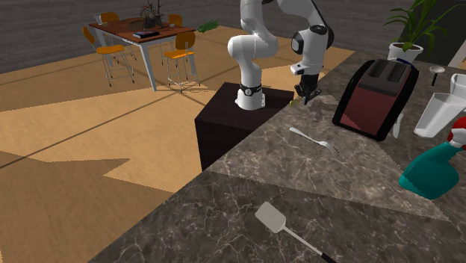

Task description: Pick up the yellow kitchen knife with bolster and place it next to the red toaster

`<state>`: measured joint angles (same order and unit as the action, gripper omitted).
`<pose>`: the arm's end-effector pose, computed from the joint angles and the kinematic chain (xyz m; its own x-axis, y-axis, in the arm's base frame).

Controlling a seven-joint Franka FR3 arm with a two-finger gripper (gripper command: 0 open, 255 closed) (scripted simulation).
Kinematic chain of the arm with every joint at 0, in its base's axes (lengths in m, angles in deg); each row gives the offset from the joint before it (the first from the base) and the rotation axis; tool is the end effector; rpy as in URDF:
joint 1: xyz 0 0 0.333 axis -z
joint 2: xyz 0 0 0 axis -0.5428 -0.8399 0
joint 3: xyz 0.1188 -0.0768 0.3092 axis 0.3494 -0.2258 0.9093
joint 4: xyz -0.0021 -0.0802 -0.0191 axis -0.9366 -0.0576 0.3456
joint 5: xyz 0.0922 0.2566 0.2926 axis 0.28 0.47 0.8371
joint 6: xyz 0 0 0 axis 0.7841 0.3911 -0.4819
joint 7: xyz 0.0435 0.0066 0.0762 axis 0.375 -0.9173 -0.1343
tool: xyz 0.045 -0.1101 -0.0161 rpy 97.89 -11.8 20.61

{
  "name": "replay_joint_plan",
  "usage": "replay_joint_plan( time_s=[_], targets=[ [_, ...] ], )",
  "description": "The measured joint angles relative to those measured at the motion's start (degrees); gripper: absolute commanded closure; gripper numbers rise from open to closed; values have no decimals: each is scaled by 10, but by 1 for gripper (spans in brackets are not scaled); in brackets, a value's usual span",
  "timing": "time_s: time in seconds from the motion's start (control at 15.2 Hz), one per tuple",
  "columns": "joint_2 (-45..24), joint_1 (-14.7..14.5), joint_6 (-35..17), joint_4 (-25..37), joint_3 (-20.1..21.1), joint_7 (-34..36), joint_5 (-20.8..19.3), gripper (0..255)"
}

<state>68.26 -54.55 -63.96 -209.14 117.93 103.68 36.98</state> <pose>0.0803 0.2908 0.2719 0.9113 -0.3995 -0.0994 -0.4039 -0.9144 -0.0274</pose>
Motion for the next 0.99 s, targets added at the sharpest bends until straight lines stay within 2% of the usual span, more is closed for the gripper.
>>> replay_joint_plan(
  time_s=[0.33,0.4,0.79,0.99],
  targets=[
    [-5,3,-5,0,4,-1,3,255],
    [-5,3,-5,0,4,-1,3,0],
    [-5,3,-5,0,4,-1,3,0],
    [50,-18,57,4,-53,13,-38,0]
  ],
)
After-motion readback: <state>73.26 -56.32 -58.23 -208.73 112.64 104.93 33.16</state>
